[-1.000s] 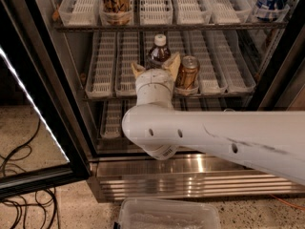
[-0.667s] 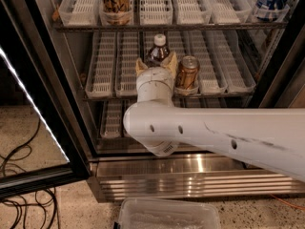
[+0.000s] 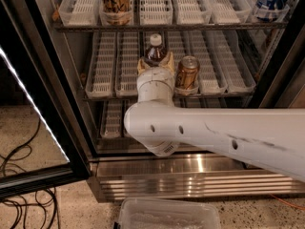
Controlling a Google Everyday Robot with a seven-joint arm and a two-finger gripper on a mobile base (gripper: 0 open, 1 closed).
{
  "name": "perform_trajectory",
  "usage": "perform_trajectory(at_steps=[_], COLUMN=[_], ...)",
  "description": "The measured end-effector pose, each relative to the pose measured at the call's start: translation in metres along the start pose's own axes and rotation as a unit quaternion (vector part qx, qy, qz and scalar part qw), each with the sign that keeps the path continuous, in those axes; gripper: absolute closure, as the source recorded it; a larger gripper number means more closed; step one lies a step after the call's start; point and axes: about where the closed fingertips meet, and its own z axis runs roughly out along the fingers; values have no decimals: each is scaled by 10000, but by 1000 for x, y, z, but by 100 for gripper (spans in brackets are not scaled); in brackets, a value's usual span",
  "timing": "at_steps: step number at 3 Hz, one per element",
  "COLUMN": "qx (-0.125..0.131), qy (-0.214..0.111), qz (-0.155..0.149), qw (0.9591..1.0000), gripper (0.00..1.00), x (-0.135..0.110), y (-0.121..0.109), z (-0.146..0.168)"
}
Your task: Pick blue plastic bottle from middle shelf of fridge
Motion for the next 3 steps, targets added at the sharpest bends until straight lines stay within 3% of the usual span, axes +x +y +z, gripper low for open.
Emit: perform_trajectory(at_steps=[1, 2, 3], qx=[35, -40, -40], qy=[-185, -346, -346], qz=[-53, -48, -48], qw=[9998, 9994, 9994], gripper=[100, 100, 100], x=[-2, 4, 2], y=[4, 21, 20], z=[-9, -18, -18])
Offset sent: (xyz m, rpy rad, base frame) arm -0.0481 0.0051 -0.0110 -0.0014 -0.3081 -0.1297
